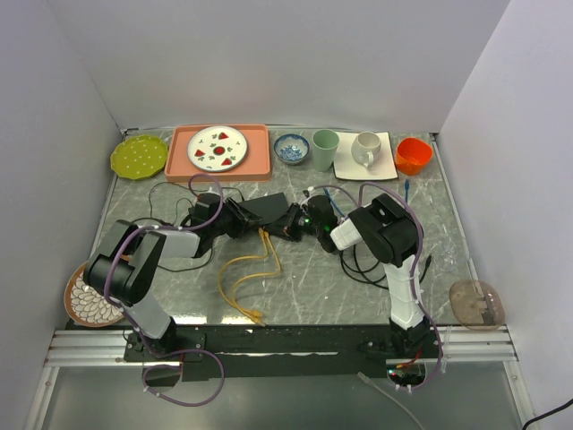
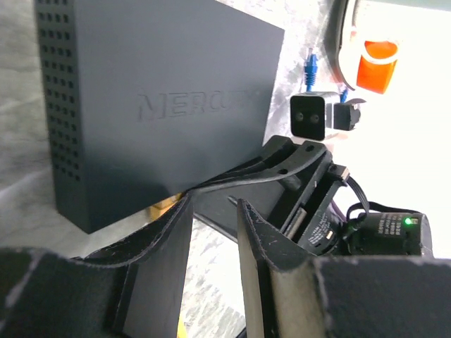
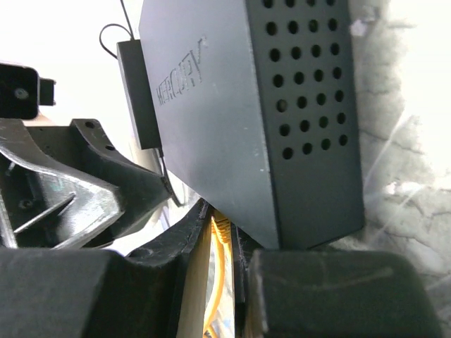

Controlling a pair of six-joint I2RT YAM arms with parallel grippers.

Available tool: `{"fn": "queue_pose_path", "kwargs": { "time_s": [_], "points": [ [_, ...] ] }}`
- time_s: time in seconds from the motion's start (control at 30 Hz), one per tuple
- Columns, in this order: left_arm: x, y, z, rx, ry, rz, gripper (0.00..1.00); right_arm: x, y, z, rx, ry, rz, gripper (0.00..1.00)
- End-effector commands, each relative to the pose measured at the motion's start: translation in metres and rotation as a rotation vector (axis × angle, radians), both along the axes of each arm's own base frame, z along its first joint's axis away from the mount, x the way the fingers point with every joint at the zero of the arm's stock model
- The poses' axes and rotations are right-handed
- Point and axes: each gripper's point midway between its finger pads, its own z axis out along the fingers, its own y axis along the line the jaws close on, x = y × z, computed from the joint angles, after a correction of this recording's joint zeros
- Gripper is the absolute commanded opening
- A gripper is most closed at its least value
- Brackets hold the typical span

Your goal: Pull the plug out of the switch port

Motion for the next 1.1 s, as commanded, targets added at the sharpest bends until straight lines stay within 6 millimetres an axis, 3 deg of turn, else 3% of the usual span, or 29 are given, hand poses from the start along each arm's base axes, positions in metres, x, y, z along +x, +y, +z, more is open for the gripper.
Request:
{"fn": "queue_pose_path", "kwargs": {
  "time_s": [0.0, 0.33, 0.53, 0.7, 0.73, 0.8, 0.83, 0.87, 0.9, 0.93, 0.97, 1.0, 1.03, 1.07],
  "points": [
    [0.005, -0.013, 0.019, -0.061, -0.056, -0.031, 0.38, -0.019, -0.009, -0.025, -0.112, 0.016, 0.037, 0.00],
    [0.006, -0.014, -0.002, -0.033, -0.007, -0.036, 0.38, -0.033, -0.018, -0.020, -0.144, -0.016, 0.065, 0.00],
    [0.007, -0.015, -0.002, -0.033, -0.008, -0.034, 0.38, -0.052, -0.027, -0.016, -0.151, -0.016, 0.079, 0.00],
    [0.008, -0.016, 0.002, -0.049, -0.015, -0.035, 0.37, -0.058, -0.037, -0.004, -0.176, -0.066, 0.065, 0.00],
    [0.009, -0.015, 0.009, -0.048, -0.034, -0.029, 0.37, -0.056, -0.039, 0.013, -0.171, -0.109, 0.056, 0.00],
    [0.011, -0.010, 0.017, -0.044, -0.056, -0.013, 0.37, -0.054, -0.051, 0.019, -0.244, -0.157, 0.038, 0.00],
    [0.014, -0.005, 0.030, -0.035, -0.088, 0.009, 0.38, -0.051, -0.054, 0.043, -0.244, -0.221, 0.020, 0.00],
    [0.015, 0.001, 0.034, -0.023, -0.098, 0.032, 0.38, -0.055, -0.065, 0.041, -0.305, -0.202, 0.010, 0.00],
    [0.017, 0.007, 0.055, -0.023, -0.145, 0.057, 0.38, -0.049, -0.074, 0.047, -0.359, -0.251, -0.015, 0.00],
    [0.015, 0.015, 0.054, 0.013, -0.132, 0.085, 0.40, -0.046, -0.080, 0.073, -0.366, -0.316, -0.044, 0.00],
    [0.020, 0.025, 0.060, 0.043, -0.150, 0.137, 0.41, -0.044, -0.087, 0.083, -0.395, -0.342, -0.063, 0.00],
    [0.021, 0.032, 0.065, 0.066, -0.160, 0.168, 0.41, -0.045, -0.105, 0.079, -0.495, -0.340, -0.090, 0.00],
    [0.017, 0.039, 0.076, 0.083, -0.171, 0.195, 0.43, -0.041, -0.111, 0.108, -0.496, -0.400, -0.127, 0.00],
    [0.019, 0.049, 0.080, 0.108, -0.181, 0.243, 0.44, -0.040, -0.120, 0.118, -0.535, -0.438, -0.143, 0.00]
  ]
}}
